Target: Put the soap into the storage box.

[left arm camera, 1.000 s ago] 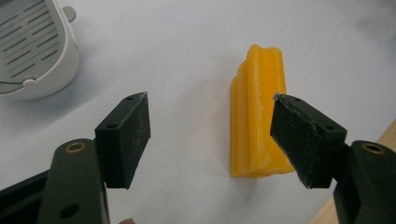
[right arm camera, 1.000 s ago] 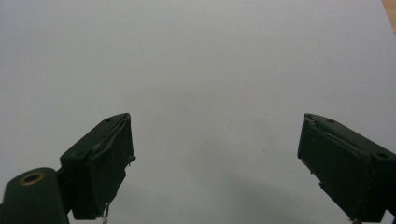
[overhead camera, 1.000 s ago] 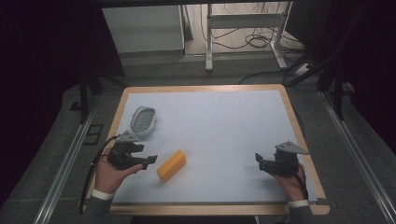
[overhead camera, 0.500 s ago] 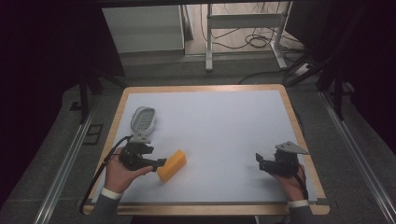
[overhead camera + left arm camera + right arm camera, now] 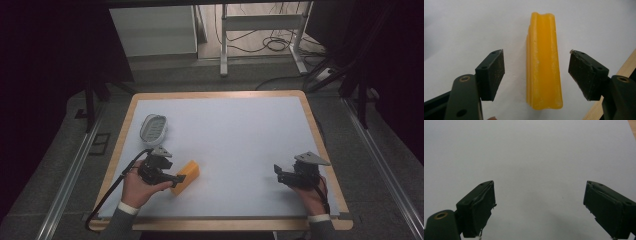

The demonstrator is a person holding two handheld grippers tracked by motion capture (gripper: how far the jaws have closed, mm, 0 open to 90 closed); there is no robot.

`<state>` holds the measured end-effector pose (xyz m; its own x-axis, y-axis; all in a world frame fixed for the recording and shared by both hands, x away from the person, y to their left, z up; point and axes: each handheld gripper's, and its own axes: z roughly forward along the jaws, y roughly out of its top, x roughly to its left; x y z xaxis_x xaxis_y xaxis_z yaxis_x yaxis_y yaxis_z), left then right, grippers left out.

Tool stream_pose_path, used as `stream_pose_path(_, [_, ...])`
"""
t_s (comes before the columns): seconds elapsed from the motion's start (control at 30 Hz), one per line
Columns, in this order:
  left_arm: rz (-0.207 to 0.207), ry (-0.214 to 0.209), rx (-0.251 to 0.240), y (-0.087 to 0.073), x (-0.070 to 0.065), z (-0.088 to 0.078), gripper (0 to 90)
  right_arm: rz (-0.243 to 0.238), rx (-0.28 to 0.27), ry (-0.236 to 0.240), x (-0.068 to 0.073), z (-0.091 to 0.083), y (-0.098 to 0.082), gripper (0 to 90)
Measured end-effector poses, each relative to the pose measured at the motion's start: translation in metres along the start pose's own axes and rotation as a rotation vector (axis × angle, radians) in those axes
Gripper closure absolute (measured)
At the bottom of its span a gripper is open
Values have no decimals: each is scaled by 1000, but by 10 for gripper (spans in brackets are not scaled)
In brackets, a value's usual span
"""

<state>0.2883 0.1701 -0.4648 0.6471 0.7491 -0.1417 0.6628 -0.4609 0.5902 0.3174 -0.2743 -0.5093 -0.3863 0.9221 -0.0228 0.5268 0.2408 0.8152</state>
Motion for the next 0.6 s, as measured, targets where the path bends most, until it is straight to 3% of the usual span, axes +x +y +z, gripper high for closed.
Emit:
stream_pose_path(0.13, [0, 4, 20, 1, -1, 5, 294, 0, 2, 0, 0, 0, 0, 103])
stream_pose_path(0.23, [17, 29, 31, 4, -6, 7, 312, -5, 4, -4, 0, 0, -1, 103])
stream_pose_path(0.6, [19, 34, 81, 11, -9, 25, 353, 0, 10, -10, -1, 1, -2, 103])
